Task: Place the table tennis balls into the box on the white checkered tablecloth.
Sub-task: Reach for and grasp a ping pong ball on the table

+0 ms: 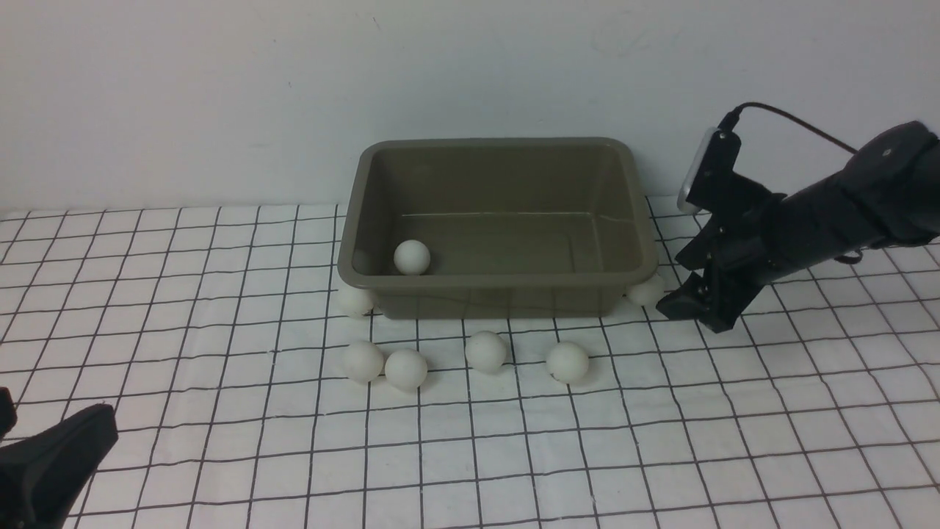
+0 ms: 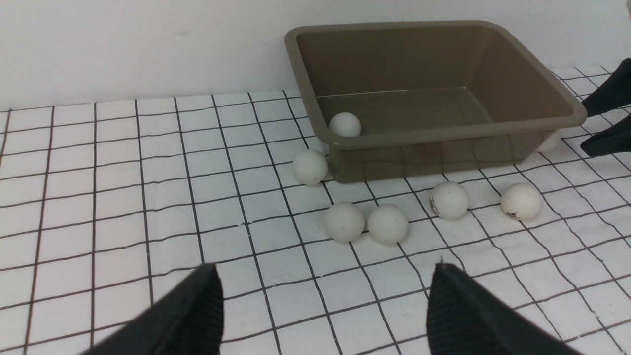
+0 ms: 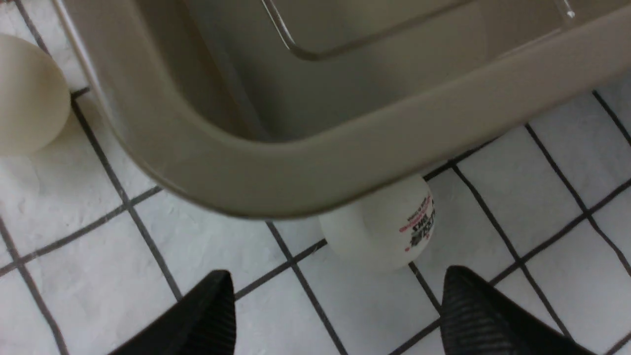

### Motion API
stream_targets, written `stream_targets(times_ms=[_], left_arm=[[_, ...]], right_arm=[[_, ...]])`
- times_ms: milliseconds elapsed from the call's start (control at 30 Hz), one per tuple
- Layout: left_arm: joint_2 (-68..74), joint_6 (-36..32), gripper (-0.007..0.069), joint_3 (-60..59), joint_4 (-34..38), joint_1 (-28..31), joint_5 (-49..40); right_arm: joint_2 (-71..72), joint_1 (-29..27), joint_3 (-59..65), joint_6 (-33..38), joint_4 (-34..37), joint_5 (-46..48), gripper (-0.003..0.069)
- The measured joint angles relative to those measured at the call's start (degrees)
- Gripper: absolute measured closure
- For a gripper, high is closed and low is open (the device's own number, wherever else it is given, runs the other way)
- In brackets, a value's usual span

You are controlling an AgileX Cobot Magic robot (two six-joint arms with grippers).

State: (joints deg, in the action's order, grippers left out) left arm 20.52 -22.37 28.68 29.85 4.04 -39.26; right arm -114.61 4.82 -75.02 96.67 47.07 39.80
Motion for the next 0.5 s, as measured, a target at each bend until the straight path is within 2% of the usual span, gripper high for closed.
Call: stream_targets(times_ms=[500], left_arm=[[0.0,-0.17,0.0125,0.0,0.04,0.0,-1.59]], right_arm=[[-3.9,0.0,-0.05,11.41,13.26,-2.34,0.0153]])
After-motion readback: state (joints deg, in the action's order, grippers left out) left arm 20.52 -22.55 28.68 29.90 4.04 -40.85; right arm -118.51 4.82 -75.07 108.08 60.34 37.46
